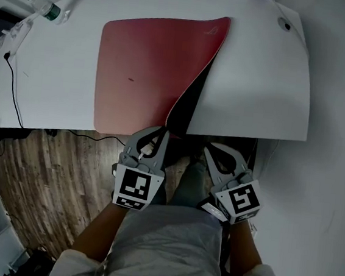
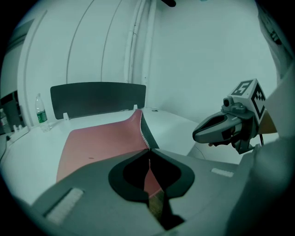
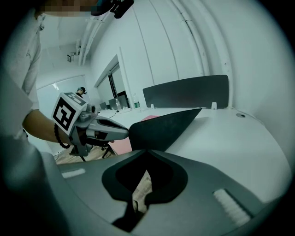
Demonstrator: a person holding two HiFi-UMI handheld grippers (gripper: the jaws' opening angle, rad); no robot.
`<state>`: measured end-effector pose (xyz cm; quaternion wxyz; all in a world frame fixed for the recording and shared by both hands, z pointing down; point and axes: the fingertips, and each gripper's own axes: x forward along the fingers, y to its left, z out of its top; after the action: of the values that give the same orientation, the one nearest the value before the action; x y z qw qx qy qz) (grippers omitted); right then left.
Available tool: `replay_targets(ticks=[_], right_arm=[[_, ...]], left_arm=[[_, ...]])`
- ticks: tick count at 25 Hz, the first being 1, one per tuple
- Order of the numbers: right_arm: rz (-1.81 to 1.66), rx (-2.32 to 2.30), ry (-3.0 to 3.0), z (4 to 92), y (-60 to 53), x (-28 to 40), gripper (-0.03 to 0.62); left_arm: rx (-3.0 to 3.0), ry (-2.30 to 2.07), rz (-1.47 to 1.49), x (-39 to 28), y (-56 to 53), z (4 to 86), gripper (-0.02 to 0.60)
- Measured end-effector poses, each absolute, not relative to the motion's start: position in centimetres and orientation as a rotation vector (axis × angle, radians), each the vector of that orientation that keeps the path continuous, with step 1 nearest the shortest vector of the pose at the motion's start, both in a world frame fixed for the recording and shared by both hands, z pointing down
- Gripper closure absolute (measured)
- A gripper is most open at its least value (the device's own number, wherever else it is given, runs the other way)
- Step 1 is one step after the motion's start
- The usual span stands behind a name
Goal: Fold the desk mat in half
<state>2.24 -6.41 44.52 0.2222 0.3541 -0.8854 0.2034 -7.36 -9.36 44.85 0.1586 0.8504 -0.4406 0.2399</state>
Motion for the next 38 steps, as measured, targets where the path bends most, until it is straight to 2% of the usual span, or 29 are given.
replay_targets(ticks=[15, 25, 38], right_arm=[[0.519, 0.829, -2.473, 45.2, -7.3, -7.3, 0.586], [0.509, 0.762, -2.461, 46.1, -7.0, -10.4, 0.586], [0.510, 0.708, -2.449, 46.6, -6.3, -13.2, 0.586]], left_arm=[[2.297, -1.376, 0.666, -17.8, -8.7, 46.6, 0.551], [2.035, -1.398, 0.606, -24.7, -7.1, 51.1, 0.551], [1.967, -1.415, 0.559, -27.9, -6.0, 52.3, 0.551]])
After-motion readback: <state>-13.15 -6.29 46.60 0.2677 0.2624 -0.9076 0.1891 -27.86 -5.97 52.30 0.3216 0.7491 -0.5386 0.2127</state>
